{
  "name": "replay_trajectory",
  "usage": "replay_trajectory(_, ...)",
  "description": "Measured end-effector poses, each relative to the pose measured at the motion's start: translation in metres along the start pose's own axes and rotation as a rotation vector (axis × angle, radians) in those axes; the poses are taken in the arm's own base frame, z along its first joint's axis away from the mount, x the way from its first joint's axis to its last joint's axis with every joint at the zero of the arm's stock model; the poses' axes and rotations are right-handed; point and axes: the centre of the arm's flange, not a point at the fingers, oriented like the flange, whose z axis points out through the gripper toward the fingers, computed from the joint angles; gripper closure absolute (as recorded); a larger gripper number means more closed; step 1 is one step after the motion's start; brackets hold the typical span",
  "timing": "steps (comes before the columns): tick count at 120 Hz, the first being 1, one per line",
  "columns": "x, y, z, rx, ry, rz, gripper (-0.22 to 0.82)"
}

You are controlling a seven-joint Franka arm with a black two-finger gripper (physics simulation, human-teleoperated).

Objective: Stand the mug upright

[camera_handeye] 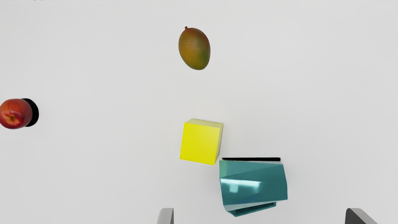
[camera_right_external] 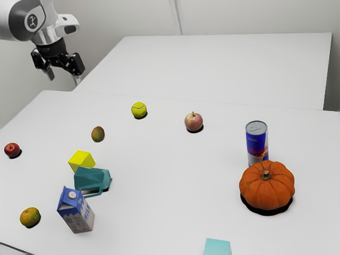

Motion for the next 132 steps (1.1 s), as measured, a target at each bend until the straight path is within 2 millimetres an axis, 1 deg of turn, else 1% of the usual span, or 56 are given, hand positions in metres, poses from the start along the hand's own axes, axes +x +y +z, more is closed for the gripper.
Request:
replay_trajectory(24,-0.001,-0.001,0.003,-0.021,0.002,-0.013,0.00)
replay_trajectory(29,-0.003,-0.007,0.006,-0.023,-0.004,-0.025,0.00)
replay_trajectory(39,-0.007,-0.029,0.024,-0.035,-0.037,-0.072,0.00)
replay_trajectory(45,-0.010,-0.040,0.035,-0.081,-0.058,-0.109,0.00)
replay_trajectory(50,-0.015,-0.051,0.048,-0.132,-0.083,-0.148,0.00)
replay_trajectory(63,-0.033,-0.090,0.088,-0.267,-0.163,-0.277,0.00)
replay_trajectory(68,-0.040,-0.102,0.102,-0.309,-0.197,-0.318,0.00)
replay_trajectory(72,-0.045,-0.109,0.115,-0.339,-0.227,-0.341,0.00)
replay_trajectory(97,-0.062,-0.140,0.221,-0.488,-0.428,-0.421,0.00)
replay_trajectory(105,-0.066,-0.143,0.248,-0.529,-0.472,-0.429,0.00)
replay_trajectory(115,-0.070,-0.136,0.278,-0.575,-0.523,-0.418,0.00)
replay_trajectory(132,-0.072,-0.130,0.316,-0.652,-0.572,-0.412,0.00)
